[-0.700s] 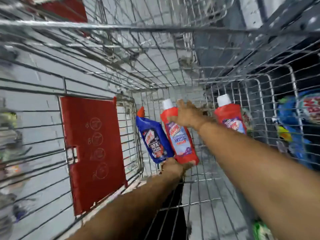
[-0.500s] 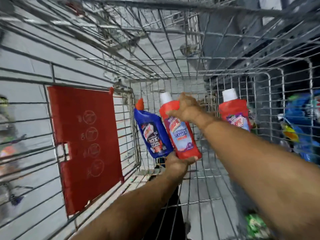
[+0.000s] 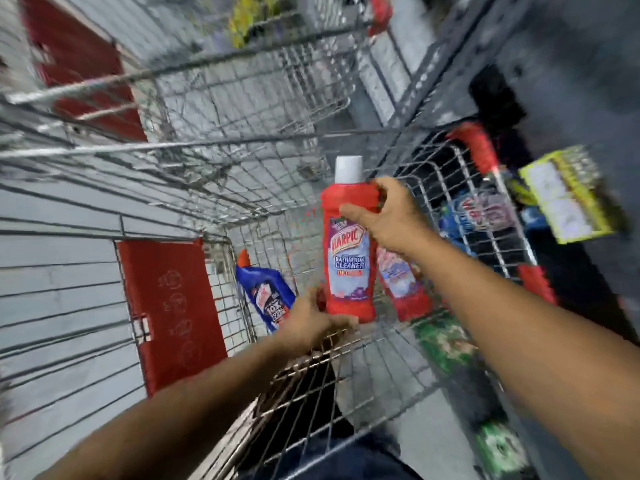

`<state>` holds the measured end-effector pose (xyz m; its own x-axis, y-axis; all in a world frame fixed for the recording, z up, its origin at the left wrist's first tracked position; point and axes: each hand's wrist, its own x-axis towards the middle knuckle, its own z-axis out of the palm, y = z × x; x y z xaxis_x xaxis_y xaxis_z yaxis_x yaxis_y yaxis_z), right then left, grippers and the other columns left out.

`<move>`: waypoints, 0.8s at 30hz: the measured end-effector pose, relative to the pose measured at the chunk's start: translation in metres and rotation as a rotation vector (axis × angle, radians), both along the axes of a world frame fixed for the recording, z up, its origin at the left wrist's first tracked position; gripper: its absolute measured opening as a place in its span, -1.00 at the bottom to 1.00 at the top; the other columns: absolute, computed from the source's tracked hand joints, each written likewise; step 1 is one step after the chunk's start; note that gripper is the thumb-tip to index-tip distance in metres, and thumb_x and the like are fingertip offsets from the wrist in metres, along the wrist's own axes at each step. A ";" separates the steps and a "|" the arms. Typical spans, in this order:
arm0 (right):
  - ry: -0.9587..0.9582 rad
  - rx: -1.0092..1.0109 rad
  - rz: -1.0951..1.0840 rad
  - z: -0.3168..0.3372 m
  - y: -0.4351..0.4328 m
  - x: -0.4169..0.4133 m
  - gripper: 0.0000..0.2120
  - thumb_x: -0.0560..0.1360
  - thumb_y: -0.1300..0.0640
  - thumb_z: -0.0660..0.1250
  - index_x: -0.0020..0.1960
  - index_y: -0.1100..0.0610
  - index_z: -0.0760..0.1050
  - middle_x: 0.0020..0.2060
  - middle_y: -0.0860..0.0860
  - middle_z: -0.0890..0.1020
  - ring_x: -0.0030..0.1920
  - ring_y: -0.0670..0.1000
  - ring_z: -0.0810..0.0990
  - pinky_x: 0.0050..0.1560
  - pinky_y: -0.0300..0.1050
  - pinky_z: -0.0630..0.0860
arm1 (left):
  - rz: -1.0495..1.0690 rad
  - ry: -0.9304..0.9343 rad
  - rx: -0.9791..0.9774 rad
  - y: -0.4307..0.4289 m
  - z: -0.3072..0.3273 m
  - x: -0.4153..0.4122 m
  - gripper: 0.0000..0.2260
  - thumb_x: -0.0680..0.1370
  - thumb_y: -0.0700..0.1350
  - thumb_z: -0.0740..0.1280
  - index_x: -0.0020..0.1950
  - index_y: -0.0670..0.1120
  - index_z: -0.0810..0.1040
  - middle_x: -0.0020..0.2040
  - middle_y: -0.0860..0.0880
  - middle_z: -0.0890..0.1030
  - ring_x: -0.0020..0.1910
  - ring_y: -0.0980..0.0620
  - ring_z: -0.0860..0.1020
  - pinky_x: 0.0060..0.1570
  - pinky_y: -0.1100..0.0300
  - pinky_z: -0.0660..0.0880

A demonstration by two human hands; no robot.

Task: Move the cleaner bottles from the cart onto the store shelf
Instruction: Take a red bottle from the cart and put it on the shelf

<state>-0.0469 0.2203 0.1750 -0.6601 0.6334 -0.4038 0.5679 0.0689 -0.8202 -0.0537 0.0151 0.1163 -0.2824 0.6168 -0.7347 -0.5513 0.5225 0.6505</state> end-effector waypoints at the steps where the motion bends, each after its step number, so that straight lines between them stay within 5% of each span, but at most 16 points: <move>1: 0.033 0.023 -0.032 0.014 0.003 0.006 -0.54 0.26 0.04 0.56 0.04 0.05 0.42 -0.23 -0.19 0.58 -0.33 -0.34 0.55 -0.27 -0.41 0.46 | -0.037 0.012 0.029 0.002 0.009 -0.007 -0.52 0.25 -0.35 0.57 0.11 -0.14 0.54 0.05 -0.24 0.69 0.00 -0.15 0.67 0.05 -0.07 0.62; 5: 0.185 0.131 -0.162 0.090 0.009 0.048 -0.53 0.24 -0.03 0.56 0.03 -0.01 0.42 -0.17 -0.14 0.61 -0.24 -0.23 0.58 -0.14 -0.23 0.51 | -0.177 0.080 0.165 0.013 0.069 -0.010 -0.58 0.30 -0.46 0.49 0.04 -0.11 0.52 -0.06 -0.04 0.73 -0.07 0.00 0.69 0.03 0.05 0.63; 9: 0.325 0.212 -0.218 0.153 0.006 0.091 -0.51 0.13 -0.23 0.54 -0.06 -0.11 0.43 -0.13 -0.10 0.66 -0.11 -0.08 0.66 -0.07 -0.06 0.59 | -0.257 0.164 0.257 0.022 0.118 0.008 -0.57 0.28 -0.42 0.53 0.04 -0.16 0.49 -0.06 -0.11 0.72 -0.04 -0.08 0.70 -0.09 0.09 0.66; 15: 0.425 0.319 -0.305 0.205 -0.023 0.173 -0.49 0.16 -0.14 0.55 0.03 -0.13 0.41 -0.14 -0.19 0.62 -0.15 -0.17 0.65 -0.11 -0.18 0.58 | -0.373 0.303 0.371 0.026 0.163 0.071 -0.48 0.29 -0.51 0.48 0.17 -0.19 0.48 -0.05 -0.01 0.75 -0.06 0.00 0.70 -0.13 0.22 0.63; 19: 0.483 0.384 -0.434 0.221 -0.048 0.269 -0.43 0.16 -0.12 0.52 0.14 -0.13 0.46 -0.05 -0.07 0.68 -0.06 -0.05 0.68 0.04 0.07 0.61 | -0.517 0.424 0.470 0.037 0.177 0.144 -0.44 0.23 -0.50 0.51 0.15 -0.14 0.52 -0.02 0.01 0.74 -0.02 0.06 0.68 -0.03 0.21 0.61; 21: 0.503 0.433 -0.519 0.227 -0.056 0.323 -0.50 0.19 -0.08 0.52 0.08 -0.28 0.45 -0.12 -0.18 0.67 -0.09 -0.09 0.67 0.04 0.04 0.61 | -0.599 0.502 0.509 0.048 0.187 0.188 -0.45 0.20 -0.40 0.55 0.14 -0.12 0.55 0.02 -0.04 0.72 0.01 0.04 0.65 0.05 0.17 0.59; 24: 0.517 0.513 -0.689 0.240 -0.069 0.425 -0.54 0.24 0.00 0.51 0.00 -0.38 0.44 -0.20 -0.29 0.66 -0.13 -0.15 0.66 -0.01 -0.13 0.61 | -0.753 0.670 0.599 0.069 0.202 0.271 -0.52 0.17 -0.31 0.57 0.01 0.03 0.57 -0.09 0.11 0.68 -0.17 0.27 0.61 -0.17 0.47 0.50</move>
<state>0.3777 0.1517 0.4151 -0.1005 0.9608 0.2585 0.1993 0.2739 -0.9409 0.2174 0.0838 0.3184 0.0814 0.9903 -0.1127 0.3129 0.0820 0.9462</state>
